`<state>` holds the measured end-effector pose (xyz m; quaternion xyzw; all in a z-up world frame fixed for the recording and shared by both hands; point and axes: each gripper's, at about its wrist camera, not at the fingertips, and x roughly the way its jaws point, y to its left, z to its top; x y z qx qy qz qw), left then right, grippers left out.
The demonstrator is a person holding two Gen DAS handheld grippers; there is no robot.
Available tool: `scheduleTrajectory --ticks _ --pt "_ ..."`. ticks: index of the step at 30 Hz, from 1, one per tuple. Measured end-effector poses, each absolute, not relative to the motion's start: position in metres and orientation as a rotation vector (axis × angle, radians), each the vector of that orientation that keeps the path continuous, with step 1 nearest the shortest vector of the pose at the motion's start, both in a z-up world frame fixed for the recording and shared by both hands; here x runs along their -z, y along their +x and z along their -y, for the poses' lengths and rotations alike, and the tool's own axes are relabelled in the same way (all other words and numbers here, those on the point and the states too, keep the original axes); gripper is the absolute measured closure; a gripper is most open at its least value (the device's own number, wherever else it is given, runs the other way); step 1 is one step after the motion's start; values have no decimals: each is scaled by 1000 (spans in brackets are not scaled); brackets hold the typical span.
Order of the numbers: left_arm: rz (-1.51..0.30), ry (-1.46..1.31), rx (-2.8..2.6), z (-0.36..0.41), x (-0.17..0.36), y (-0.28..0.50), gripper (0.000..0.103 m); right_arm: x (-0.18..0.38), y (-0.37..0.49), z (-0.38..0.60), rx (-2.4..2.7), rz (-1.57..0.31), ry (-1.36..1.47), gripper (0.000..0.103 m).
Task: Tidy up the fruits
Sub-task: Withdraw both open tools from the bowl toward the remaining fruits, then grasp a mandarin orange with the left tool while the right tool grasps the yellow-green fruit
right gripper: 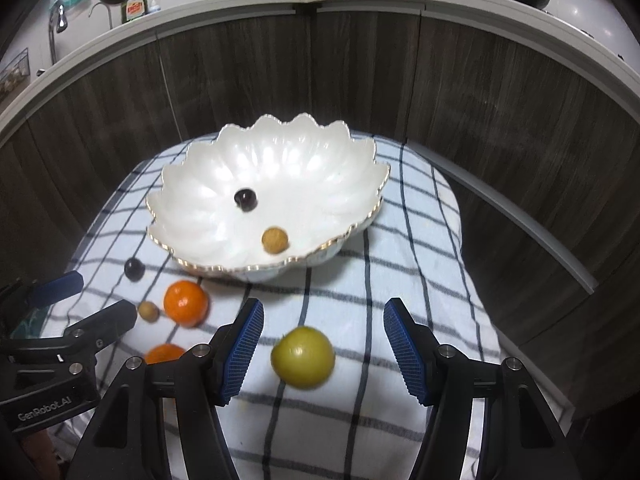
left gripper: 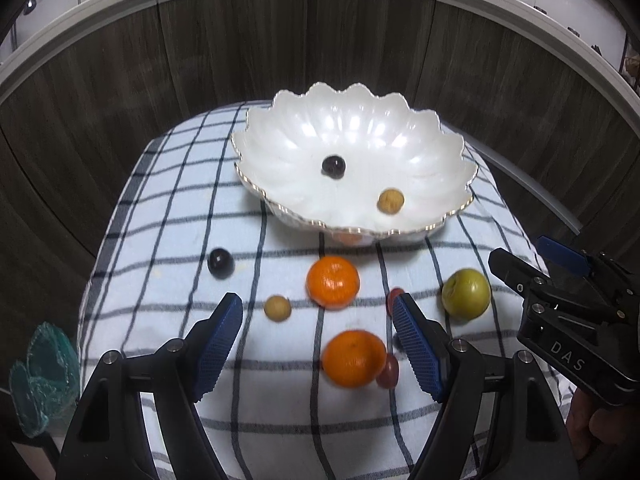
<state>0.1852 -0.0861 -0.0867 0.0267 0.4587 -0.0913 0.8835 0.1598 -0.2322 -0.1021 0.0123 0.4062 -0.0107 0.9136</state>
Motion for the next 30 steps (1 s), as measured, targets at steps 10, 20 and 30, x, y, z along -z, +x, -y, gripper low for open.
scheduleTrajectory --ticks 10,20,30 --pt "-973 46 194 89 103 176 26 126 152 233 4 -861 21 39" --pt "-998 47 194 94 120 174 27 145 150 235 -8 -872 12 39" --pt "-1021 28 221 98 131 176 36 155 153 233 -33 -878 18 39"
